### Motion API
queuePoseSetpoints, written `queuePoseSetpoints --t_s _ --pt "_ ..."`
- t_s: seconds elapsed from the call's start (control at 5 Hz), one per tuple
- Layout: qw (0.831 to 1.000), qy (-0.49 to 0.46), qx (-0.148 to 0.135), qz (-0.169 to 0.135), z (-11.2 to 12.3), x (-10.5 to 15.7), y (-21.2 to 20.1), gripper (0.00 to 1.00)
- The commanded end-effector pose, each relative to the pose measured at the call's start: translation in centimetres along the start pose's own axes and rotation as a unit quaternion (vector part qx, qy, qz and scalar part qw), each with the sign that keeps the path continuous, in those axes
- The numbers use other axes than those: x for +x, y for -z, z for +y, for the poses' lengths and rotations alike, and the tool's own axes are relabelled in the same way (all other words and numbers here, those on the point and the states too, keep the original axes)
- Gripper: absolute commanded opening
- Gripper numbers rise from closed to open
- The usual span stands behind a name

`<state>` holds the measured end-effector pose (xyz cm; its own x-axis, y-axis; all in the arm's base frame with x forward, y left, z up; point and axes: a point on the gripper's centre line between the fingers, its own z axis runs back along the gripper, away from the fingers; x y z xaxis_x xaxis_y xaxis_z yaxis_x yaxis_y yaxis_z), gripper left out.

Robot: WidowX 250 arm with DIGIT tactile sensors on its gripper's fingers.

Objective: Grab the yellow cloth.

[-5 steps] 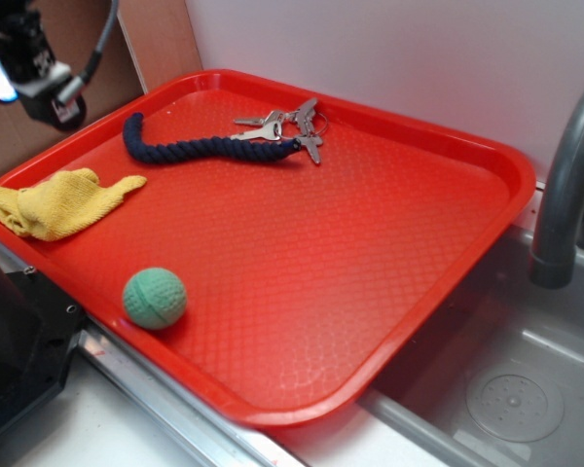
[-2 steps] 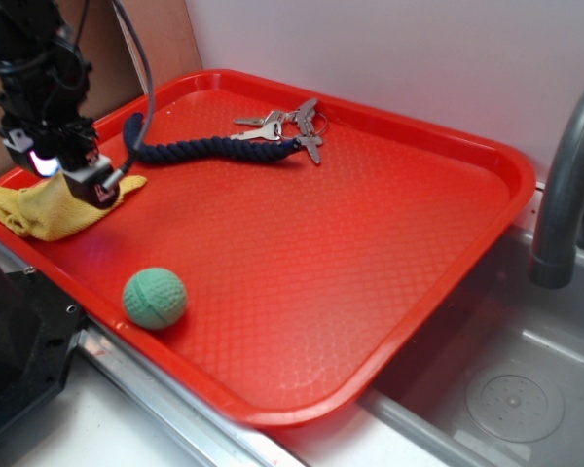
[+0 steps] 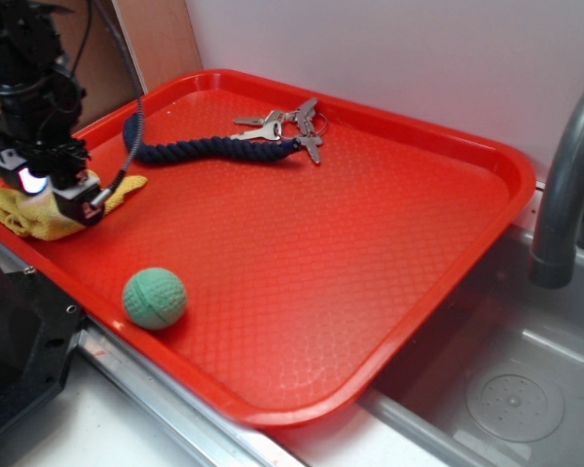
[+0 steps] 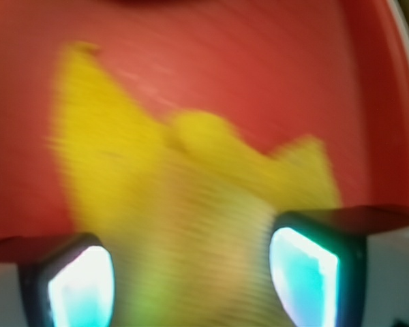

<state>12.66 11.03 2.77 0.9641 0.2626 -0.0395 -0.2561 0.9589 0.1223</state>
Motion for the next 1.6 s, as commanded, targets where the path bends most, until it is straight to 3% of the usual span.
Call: queuePoseSetpoints --t_s 0.0,0.2,0.6,0.8,1.0,1.2,1.4 --pt "0.999 -0.04 0.012 0.01 2.7 -0.7 0.6 0.67" --pt "0.999 -0.04 0.018 0.017 2.5 -0.7 1.1 0.0" --pt "0.999 -0.032 0.032 0.027 1.5 -0.4 1.3 0.0" --pt "0.999 -0.019 0.026 0.025 0.6 0.4 -0.2 0.0" --pt "0.999 0.028 -0.023 -0.035 -4.0 2.0 -6.1 0.0" --pt "0.994 0.044 -0.067 -0.071 -6.7 2.2 -12.0 0.0" --pt "0.987 0.064 -0.106 -0.103 -7.8 1.9 -16.7 0.0"
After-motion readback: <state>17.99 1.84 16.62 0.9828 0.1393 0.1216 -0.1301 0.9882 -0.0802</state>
